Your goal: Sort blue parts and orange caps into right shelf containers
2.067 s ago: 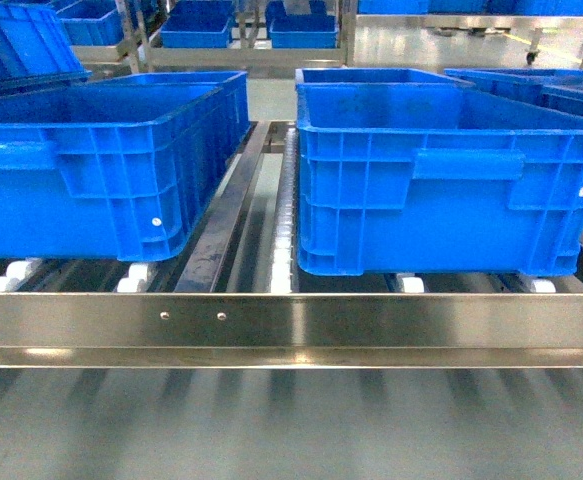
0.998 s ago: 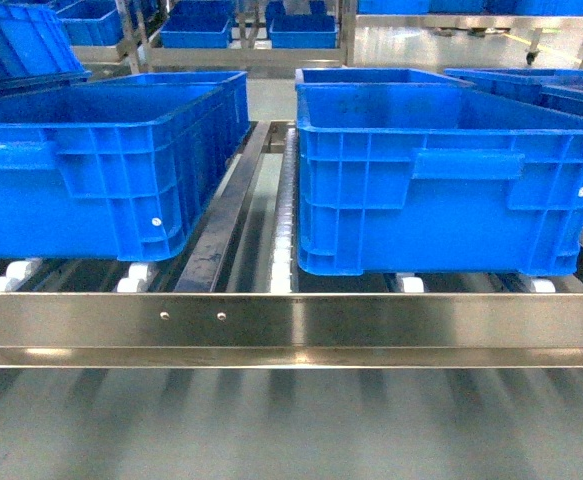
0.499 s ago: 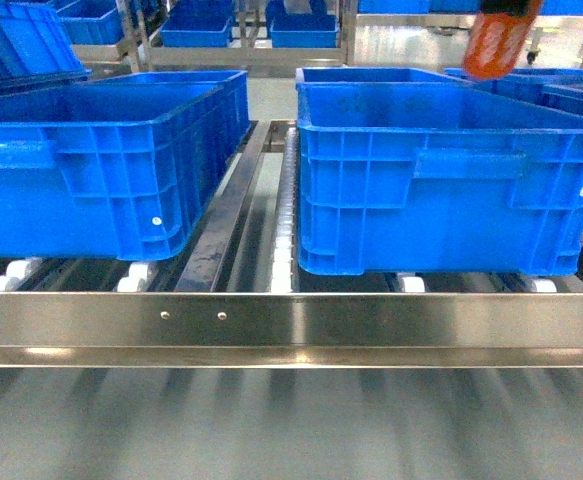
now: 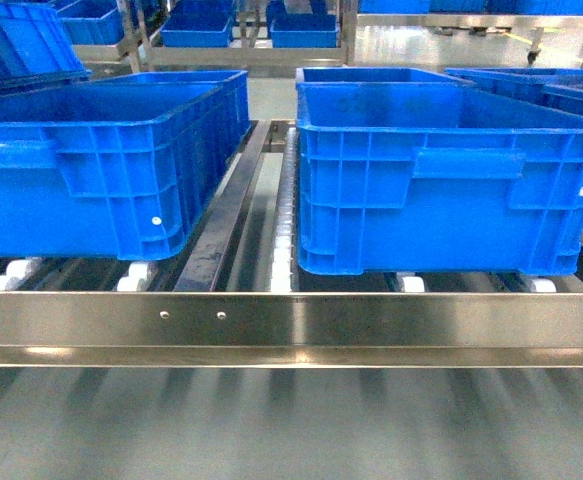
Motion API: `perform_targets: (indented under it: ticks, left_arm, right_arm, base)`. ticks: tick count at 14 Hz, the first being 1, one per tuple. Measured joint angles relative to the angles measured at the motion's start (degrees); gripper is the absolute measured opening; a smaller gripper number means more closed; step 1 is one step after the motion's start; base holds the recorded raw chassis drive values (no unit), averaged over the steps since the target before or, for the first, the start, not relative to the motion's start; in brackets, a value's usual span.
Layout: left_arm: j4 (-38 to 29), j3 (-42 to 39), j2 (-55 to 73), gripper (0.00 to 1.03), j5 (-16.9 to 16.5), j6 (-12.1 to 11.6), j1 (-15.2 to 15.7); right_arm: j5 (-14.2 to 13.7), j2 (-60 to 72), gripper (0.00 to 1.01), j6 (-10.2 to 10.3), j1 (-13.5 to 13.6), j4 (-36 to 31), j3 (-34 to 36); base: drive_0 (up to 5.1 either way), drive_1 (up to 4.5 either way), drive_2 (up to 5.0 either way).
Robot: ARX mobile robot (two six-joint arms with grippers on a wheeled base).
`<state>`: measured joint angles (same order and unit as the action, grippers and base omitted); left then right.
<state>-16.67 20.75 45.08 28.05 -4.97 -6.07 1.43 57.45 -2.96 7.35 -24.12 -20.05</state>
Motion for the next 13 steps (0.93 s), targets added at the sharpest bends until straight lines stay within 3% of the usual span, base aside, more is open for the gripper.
perform_targets:
  ticks: [1, 2, 4, 7, 9, 10, 11, 12, 13]
  left_arm:
    - [-2.36, 2.86, 5.33, 0.44, 1.64, 0.50, 2.51]
    - [-5.18, 5.35, 9.90, 0.44, -1.22, 0.94, 5.31]
    - [-9.57, 15.96, 22.84, 0.44, -11.56, 1.64, 9.90]
    - [-3.67, 36.79, 44.26, 0.44, -24.37, 2.51, 13.05]
    - [4.20, 54.82, 58.05, 0.45, -26.97, 3.04, 12.37]
    - [9.42, 65.18, 64.78, 0.59, -28.46, 3.61, 11.91]
    - [8.70, 71.01, 68.83, 0.72, -26.82, 3.10, 11.37]
    - [3.48, 67.08, 67.23, 0.85, -27.17, 1.53, 10.95]
    - [-2.38, 58.18, 60.92, 0.97, -28.37, 1.27, 10.86]
  right_arm:
    - [0.90, -6.05, 0.98, -0.22, -0.44, 3.08, 3.26]
    - [1.44, -11.02, 0.98, -0.35, -0.66, 5.70, 4.70]
    - [2.64, -14.38, 0.98, -1.05, 0.33, 9.88, 6.73]
    - [2.51, -14.08, 0.98, -1.20, 0.46, 9.62, 6.71]
    - [2.51, -14.08, 0.98, -1.20, 0.46, 9.57, 6.71]
    - [2.51, -14.08, 0.98, -1.20, 0.46, 9.57, 6.71]
    - [2.49, -14.08, 0.98, -1.20, 0.46, 9.57, 6.71]
    - [2.51, -14.05, 0.98, -1.20, 0.46, 9.57, 6.71]
    - [2.51, -14.08, 0.98, -1.20, 0.46, 9.60, 6.71]
  base:
    - [0.0, 0.00, 0.0]
    - [0.0, 0.00, 0.0]
    - [0.0, 0.00, 0.0]
    - [0.0, 0.00, 0.0]
    - [0.0, 0.00, 0.0]
    - [0.0, 0.00, 0.0]
    - [0.0, 0.00, 0.0]
    - [0.0, 0.00, 0.0]
    - [0.0, 0.00, 0.0]
